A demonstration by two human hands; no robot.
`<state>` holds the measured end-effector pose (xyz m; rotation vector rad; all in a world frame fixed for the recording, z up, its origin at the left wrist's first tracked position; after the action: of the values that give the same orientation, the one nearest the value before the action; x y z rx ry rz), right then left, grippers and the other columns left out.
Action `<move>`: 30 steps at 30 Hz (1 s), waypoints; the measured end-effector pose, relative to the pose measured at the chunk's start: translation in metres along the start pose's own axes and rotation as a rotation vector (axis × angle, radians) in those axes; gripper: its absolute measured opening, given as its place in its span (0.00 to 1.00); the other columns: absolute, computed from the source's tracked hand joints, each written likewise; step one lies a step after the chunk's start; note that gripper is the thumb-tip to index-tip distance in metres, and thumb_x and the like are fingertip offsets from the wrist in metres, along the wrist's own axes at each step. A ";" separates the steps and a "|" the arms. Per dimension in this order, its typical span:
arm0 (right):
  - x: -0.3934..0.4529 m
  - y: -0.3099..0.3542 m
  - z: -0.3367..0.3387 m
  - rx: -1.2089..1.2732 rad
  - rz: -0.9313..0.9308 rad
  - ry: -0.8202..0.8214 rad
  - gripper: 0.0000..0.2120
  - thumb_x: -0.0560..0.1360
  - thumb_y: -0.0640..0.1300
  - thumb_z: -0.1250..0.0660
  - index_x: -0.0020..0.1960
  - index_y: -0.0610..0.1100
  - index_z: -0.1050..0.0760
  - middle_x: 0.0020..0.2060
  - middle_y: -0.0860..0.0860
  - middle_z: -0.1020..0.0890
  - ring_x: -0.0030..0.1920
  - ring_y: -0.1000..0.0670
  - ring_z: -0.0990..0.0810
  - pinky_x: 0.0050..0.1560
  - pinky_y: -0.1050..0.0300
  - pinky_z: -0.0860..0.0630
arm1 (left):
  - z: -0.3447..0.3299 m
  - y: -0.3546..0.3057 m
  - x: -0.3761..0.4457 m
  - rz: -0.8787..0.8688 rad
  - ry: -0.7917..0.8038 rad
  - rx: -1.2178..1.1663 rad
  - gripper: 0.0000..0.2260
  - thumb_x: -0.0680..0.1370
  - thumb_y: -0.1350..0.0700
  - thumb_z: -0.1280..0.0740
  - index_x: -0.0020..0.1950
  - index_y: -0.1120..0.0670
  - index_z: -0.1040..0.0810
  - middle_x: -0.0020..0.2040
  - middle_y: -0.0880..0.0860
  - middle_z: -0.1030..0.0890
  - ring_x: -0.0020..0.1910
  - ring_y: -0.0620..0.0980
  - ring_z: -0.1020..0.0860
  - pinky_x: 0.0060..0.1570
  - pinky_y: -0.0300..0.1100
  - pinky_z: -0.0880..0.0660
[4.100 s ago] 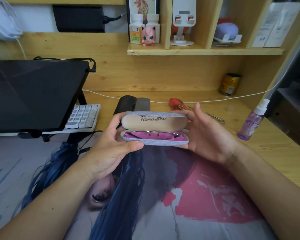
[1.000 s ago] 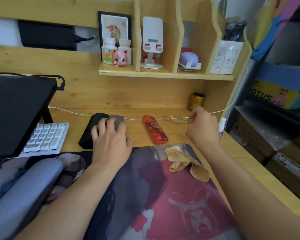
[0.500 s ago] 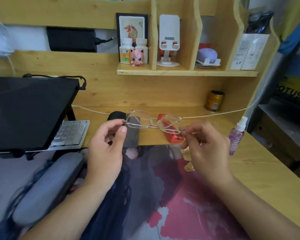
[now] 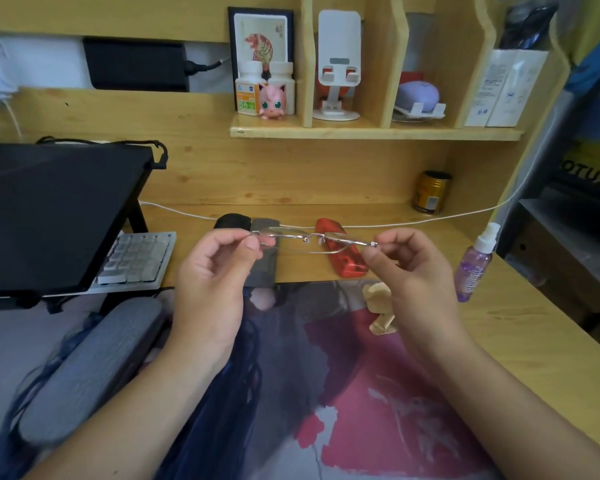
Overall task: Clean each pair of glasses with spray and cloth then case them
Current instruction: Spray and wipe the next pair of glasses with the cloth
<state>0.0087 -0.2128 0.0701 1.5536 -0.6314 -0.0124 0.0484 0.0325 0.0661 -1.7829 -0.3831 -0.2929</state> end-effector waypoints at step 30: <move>0.010 -0.012 0.011 -0.231 -0.172 0.146 0.13 0.80 0.48 0.33 0.44 0.41 0.17 0.26 0.47 0.25 0.26 0.52 0.28 0.29 0.61 0.28 | 0.006 0.051 0.005 0.526 0.203 0.030 0.05 0.78 0.59 0.29 0.48 0.60 0.16 0.35 0.53 0.24 0.33 0.47 0.26 0.36 0.37 0.26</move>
<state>0.0172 -0.2275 0.0618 1.3669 -0.3666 -0.0972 0.0731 0.0277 0.0216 -1.7359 0.2262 -0.0905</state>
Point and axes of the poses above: each hand's wrist, its own x-axis towards the middle knuckle, its own z-axis out of the back of the hand, y = z × x, the point moved 8 cm from there along x, towards the middle knuckle
